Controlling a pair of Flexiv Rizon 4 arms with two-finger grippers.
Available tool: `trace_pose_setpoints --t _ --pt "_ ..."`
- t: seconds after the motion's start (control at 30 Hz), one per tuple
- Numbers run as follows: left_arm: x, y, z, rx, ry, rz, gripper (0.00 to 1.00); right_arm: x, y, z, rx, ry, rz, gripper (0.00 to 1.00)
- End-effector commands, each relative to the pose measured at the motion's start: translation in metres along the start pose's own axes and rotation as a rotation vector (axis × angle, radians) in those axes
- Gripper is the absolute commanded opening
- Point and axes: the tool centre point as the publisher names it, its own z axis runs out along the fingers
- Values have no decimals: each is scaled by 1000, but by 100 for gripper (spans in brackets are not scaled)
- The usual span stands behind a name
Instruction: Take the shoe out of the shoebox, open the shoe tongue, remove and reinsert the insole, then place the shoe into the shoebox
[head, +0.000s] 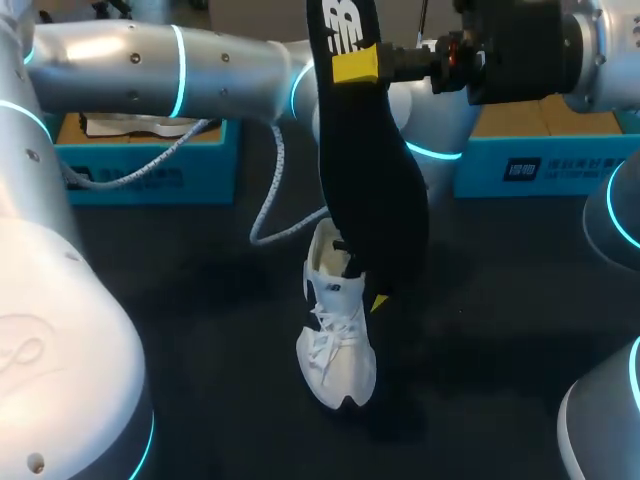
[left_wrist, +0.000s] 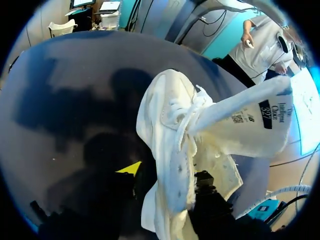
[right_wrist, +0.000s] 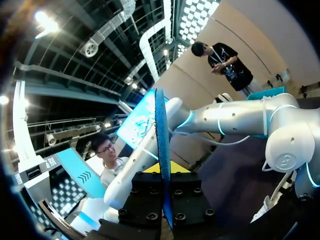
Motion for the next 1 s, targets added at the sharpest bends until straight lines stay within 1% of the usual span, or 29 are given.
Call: trace_pose_setpoints --t 0.03,0.07,0.13,0.17,0.2,0.3,0.33,0.37,0.43,0.47,0.53,0.57,0.6,0.63,0.7,0.77,0.8,0.83,0.87,0.93,0.97,1.0 --pt "21 -8 -29 -34 -68 1 100 -1 0 4 -1 -2 1 0" --pt "24 -8 -40 -21 -109 -1 100 -1 0 4 -1 -2 1 0" --pt "28 -8 -52 -34 -146 -15 100 -1 0 4 -1 -2 1 0" --pt "32 -7 -62 -36 -182 -27 100 -1 0 4 -1 -2 1 0" --pt "34 -7 -67 -42 -194 -26 100 -1 0 4 -1 -2 1 0" --pt "41 -4 -89 -73 -286 -44 100 -1 0 4 -1 -2 1 0" --pt "43 -3 -100 -99 -338 -52 100 -1 0 4 -1 -2 1 0" --pt "45 -2 -107 -116 -362 -59 100 -1 0 4 -1 -2 1 0" --pt "48 1 -116 -117 -410 -68 100 -1 0 4 -1 -2 1 0" --pt "53 3 -128 -119 -472 -73 100 -1 0 4 -1 -2 1 0" --pt "58 5 -138 -113 -531 -81 100 -1 0 4 -1 -2 1 0" --pt "62 6 -146 -116 -581 -68 100 -1 0 4 -1 -2 1 0" --pt "62 6 -146 -116 -581 -68 100 -1 0 4 -1 -2 1 0" --pt "67 7 -157 -124 -643 -69 100 -1 0 4 -1 -2 1 0" --pt "73 8 -170 -123 -726 -43 100 -1 0 4 -1 -2 1 0" --pt "78 9 -182 -107 -784 23 100 -1 0 4 -1 -2 1 0" --pt "80 9 -184 -100 -792 35 100 -1 0 4 -1 -2 1 0" --pt "84 7 -194 -63 -783 240 100 -1 0 4 -1 -2 1 0" --pt "88 4 -198 -59 -774 338 100 -5 2 3 -10 -12 16 0" --pt "88 4 -198 -59 -774 338 100 -12 8 0 -30 -47 57 0" --pt "88 4 -198 -59 -774 338 100 -14 10 -1 -25 -56 77 0" --pt "88 4 -198 -59 -774 338 100 -20 13 -4 -9 -101 116 0"
